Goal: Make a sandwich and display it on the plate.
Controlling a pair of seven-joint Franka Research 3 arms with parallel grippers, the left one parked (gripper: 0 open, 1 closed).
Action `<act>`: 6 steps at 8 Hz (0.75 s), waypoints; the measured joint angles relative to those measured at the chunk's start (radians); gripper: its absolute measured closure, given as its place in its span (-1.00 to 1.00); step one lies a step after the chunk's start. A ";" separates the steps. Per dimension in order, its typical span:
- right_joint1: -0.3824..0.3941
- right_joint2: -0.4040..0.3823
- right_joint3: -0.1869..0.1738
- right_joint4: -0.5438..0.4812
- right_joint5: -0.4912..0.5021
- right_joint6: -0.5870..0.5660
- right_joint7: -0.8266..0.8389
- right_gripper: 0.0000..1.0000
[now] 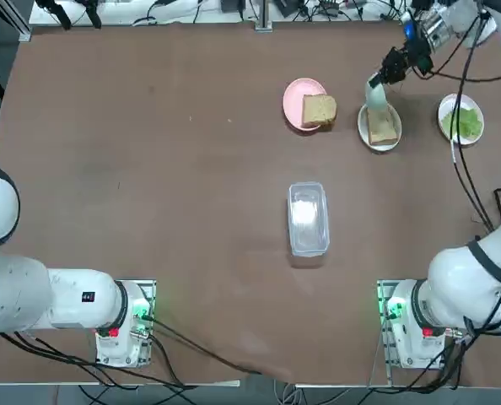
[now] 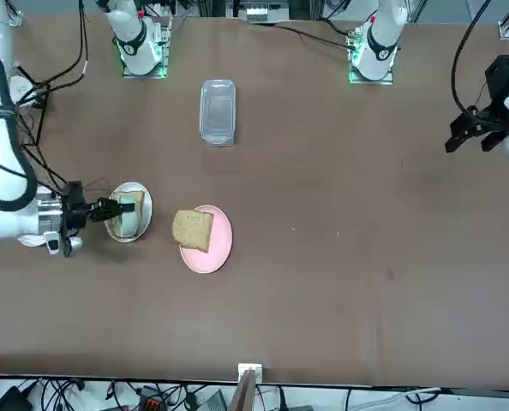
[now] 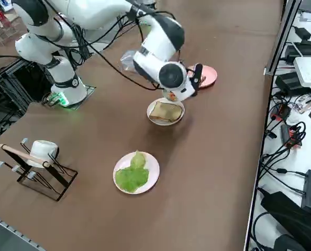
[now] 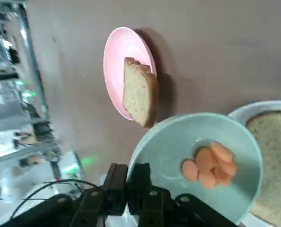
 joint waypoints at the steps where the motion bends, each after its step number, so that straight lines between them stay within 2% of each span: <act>1: -0.026 0.002 0.000 -0.026 0.036 -0.009 -0.020 0.91; 6: -0.087 0.051 -0.001 -0.051 0.124 -0.069 -0.052 0.91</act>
